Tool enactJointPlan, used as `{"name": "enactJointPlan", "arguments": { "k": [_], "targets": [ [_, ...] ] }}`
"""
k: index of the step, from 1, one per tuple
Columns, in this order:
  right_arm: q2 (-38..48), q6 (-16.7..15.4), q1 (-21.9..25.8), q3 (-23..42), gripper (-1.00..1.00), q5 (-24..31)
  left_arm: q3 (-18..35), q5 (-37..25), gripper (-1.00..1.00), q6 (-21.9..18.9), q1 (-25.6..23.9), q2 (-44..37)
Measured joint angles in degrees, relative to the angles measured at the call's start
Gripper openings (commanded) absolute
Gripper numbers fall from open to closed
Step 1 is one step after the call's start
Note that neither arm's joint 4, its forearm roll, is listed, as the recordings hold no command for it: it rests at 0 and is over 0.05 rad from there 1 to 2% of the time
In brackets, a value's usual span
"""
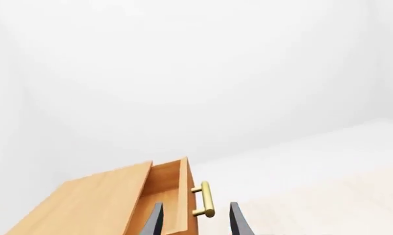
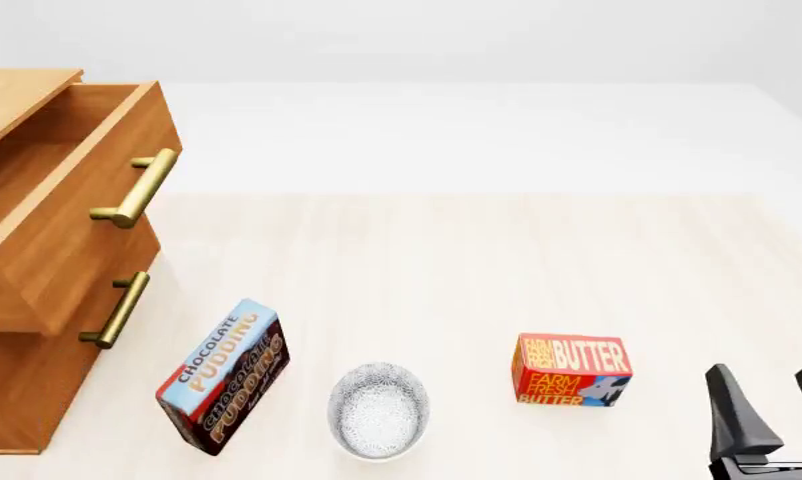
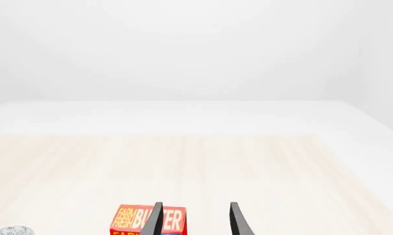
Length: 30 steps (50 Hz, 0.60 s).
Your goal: Put the bowl in the top drawer of the cabinet.
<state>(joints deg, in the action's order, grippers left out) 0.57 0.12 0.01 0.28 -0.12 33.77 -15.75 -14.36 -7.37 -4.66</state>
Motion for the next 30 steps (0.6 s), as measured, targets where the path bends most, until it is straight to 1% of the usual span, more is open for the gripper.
{"name": "enactJointPlan", "arguments": {
  "k": [7,14,30],
  "targets": [
    [0.0,0.0,0.0,0.0,1.0,0.0,2.25,-0.29,1.0,-1.23,-0.54,-3.17],
    [0.0,0.0,0.0,0.0,1.0,0.0,4.01,-0.32,1.0,-1.19,-0.63,-7.08],
    [0.0,0.0,0.0,0.0,1.0,0.0,7.11,0.1,1.0,0.76,2.98,-17.37]
  ]
}}
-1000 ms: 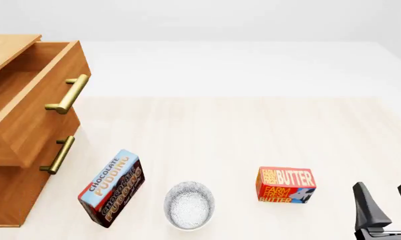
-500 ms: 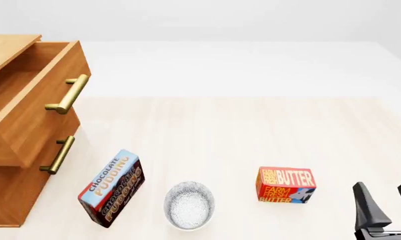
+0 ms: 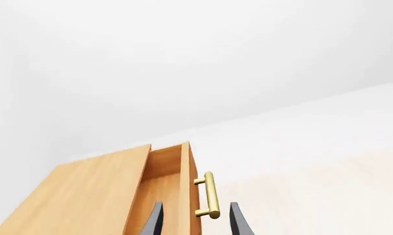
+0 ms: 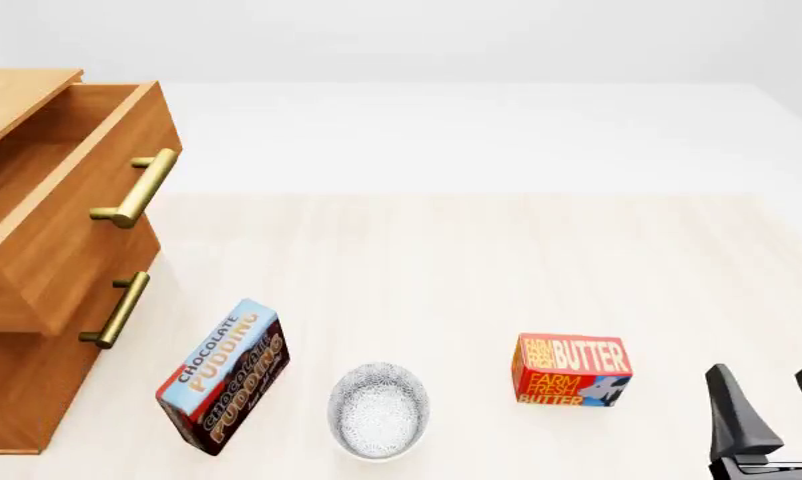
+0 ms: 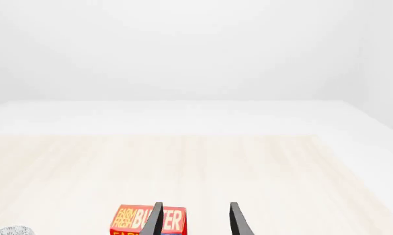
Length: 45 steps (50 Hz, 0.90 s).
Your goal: Put the bowl in the top drawer of the cabinet.
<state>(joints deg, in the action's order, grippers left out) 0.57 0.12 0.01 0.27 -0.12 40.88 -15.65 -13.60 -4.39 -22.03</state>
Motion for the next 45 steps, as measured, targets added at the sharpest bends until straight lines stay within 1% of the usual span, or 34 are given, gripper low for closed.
{"name": "enactJointPlan", "arguments": {
  "k": [8,19,30,45],
  "targets": [
    [0.0,0.0,0.0,0.0,1.0,0.0,8.84,-4.9,1.0,2.34,1.31,-7.53],
    [0.0,0.0,0.0,0.0,1.0,0.0,16.26,-8.97,1.0,6.29,1.97,-15.05],
    [0.0,0.0,0.01,0.0,1.0,0.0,19.93,-10.93,1.0,10.13,2.09,-21.02],
    [0.0,0.0,0.0,0.0,1.0,0.0,21.27,-12.07,1.0,14.33,3.08,-26.92]
  ]
}}
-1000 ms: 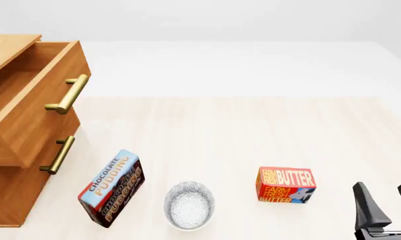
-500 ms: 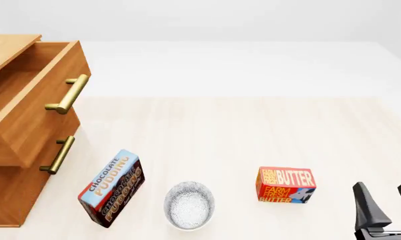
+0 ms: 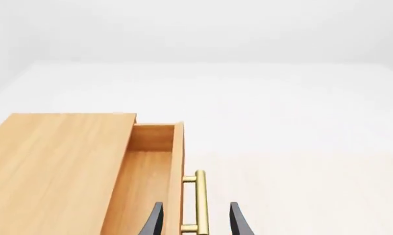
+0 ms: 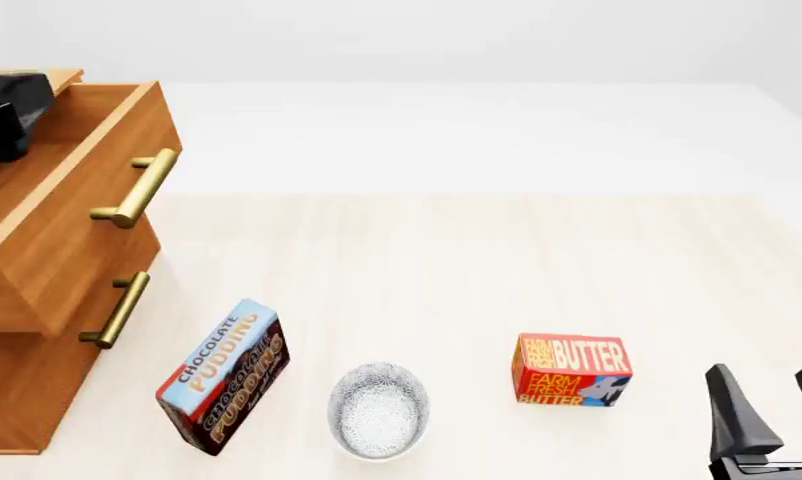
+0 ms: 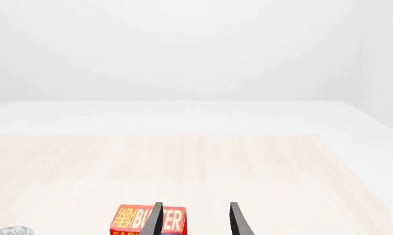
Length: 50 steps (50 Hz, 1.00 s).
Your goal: Put the bowl in the top drawer of the cabinet.
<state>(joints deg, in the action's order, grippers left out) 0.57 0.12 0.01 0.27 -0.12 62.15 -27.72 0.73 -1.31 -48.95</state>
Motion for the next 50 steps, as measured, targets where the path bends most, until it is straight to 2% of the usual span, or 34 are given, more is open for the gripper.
{"name": "enactJointPlan", "arguments": {
  "k": [50],
  "targets": [
    [0.0,0.0,0.0,0.0,1.0,0.0,-3.64,2.67,1.0,7.81,2.39,-10.0]
  ]
}}
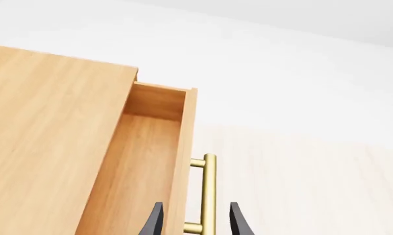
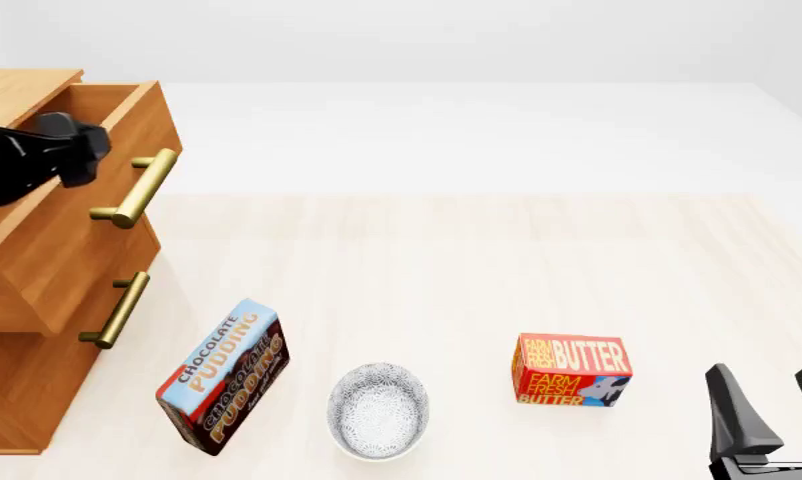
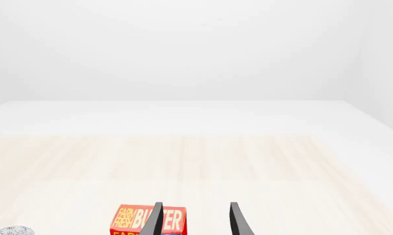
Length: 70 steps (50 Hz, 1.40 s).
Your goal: Put the bowl in the top drawer of the cabinet.
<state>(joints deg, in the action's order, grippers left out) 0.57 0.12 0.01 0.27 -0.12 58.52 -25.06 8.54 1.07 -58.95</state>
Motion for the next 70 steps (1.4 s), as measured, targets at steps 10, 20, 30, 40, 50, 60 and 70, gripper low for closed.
{"name": "enactJointPlan", "arguments": {
  "k": [10,20,30,40,50,60,70],
  "targets": [
    [0.0,0.0,0.0,0.0,1.0,0.0,-0.02,0.48,1.0,1.33,-0.4,-1.71],
    [0.0,0.0,0.0,0.0,1.0,0.0,0.17,0.98,1.0,2.18,-0.46,-3.13],
    [0.0,0.0,0.0,0.0,1.0,0.0,0.19,2.29,1.0,1.99,0.28,-5.13],
    [0.0,0.0,0.0,0.0,1.0,0.0,-0.12,3.72,1.0,1.99,0.92,-7.31],
    [0.01,0.0,0.0,0.0,1.0,0.0,-0.34,4.82,1.0,2.55,0.94,-8.46],
    [0.0,0.0,0.0,0.0,1.0,0.0,-0.43,5.41,1.0,3.31,0.72,-8.58],
    [0.0,0.0,0.0,0.0,1.0,0.0,-0.47,5.41,1.0,4.71,-1.12,-8.51]
  ]
}}
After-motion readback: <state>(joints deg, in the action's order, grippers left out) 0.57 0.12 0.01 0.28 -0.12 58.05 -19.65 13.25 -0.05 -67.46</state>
